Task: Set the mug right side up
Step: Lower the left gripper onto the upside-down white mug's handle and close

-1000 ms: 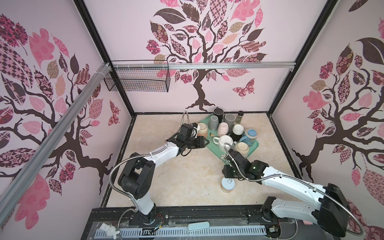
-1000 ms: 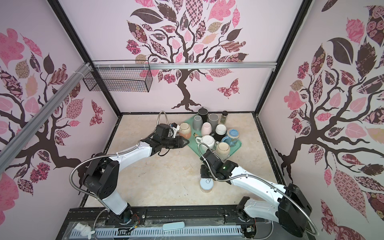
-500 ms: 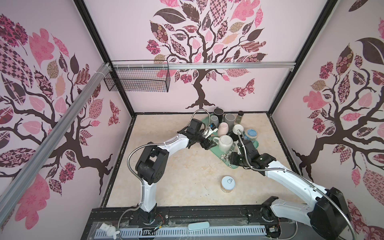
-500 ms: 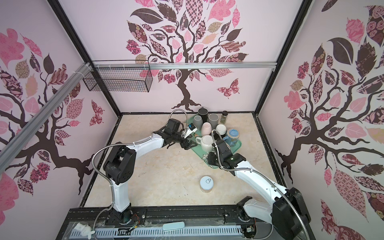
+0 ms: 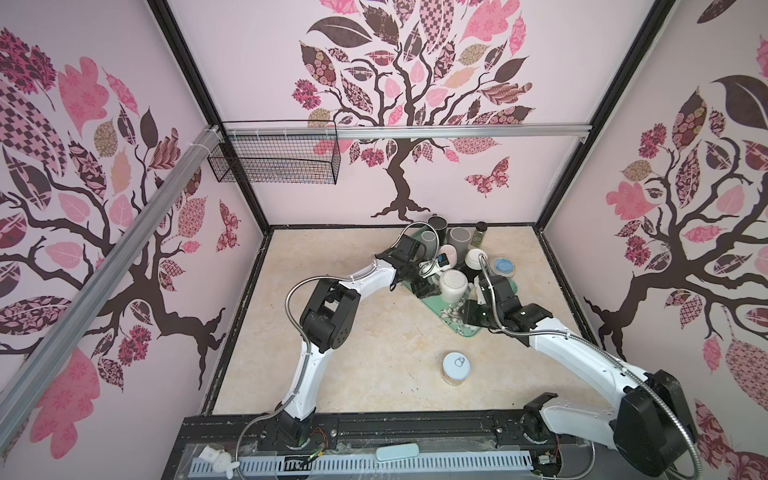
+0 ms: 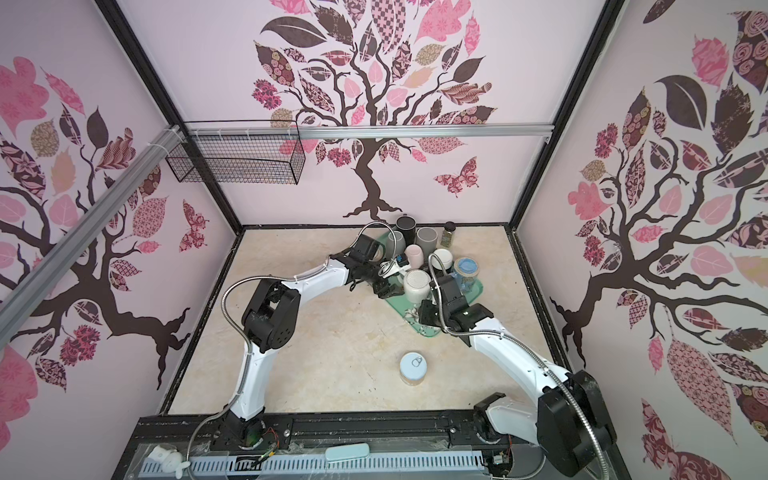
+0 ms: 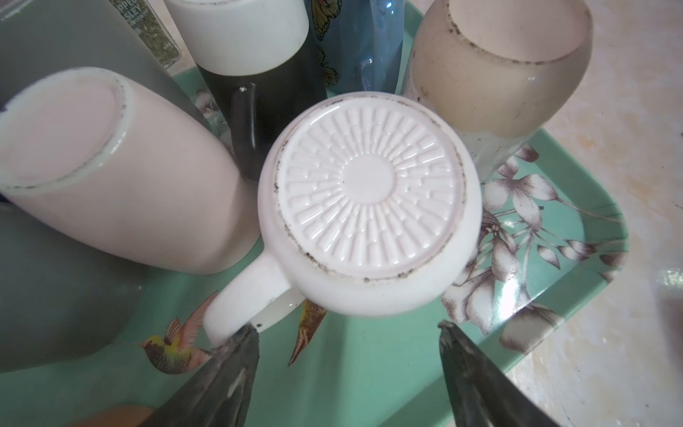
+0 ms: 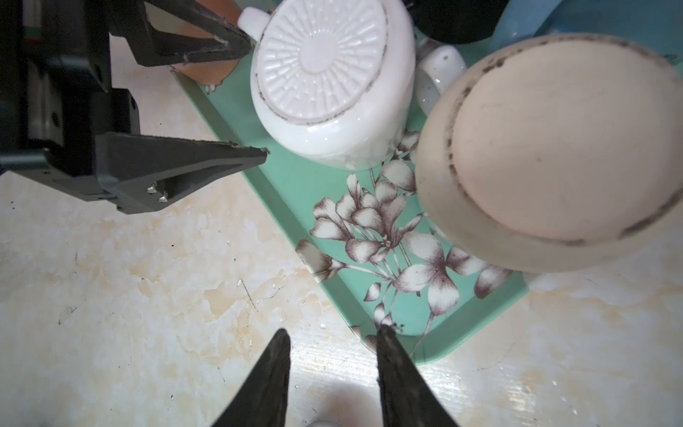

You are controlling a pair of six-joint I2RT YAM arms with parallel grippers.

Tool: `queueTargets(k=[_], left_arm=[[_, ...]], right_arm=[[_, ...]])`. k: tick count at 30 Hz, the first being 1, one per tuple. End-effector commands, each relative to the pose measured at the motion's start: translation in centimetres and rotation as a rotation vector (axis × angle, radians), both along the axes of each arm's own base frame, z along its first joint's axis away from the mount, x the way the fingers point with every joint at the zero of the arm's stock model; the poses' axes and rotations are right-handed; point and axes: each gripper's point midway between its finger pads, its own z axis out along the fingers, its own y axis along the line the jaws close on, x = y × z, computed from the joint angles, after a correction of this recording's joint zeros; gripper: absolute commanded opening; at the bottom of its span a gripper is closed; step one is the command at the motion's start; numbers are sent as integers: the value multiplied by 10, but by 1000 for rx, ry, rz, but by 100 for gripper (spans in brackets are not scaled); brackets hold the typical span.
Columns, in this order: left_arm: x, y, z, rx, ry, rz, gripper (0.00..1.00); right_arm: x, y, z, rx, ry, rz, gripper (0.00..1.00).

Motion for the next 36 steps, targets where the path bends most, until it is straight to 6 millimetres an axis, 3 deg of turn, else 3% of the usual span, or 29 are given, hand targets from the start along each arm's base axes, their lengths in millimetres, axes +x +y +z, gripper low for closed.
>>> queueTargets(k=[1, 15, 21, 29, 36], left_arm=[[4, -10, 11, 13, -57, -33, 79], [16, 14, 57, -75, -219, -62, 78], [23, 7, 48, -56, -217, -118, 81], [19, -15, 29, 12, -209, -203, 82], [2, -21, 12, 64, -178, -216, 67]], right_arm=[[9, -5, 9, -31, -24, -2, 41], [17, -2, 2, -21, 0, 14, 42], [20, 1, 0, -23, 16, 25, 42], [22, 2, 12, -20, 2, 27, 43], [19, -2, 10, -31, 5, 23, 43]])
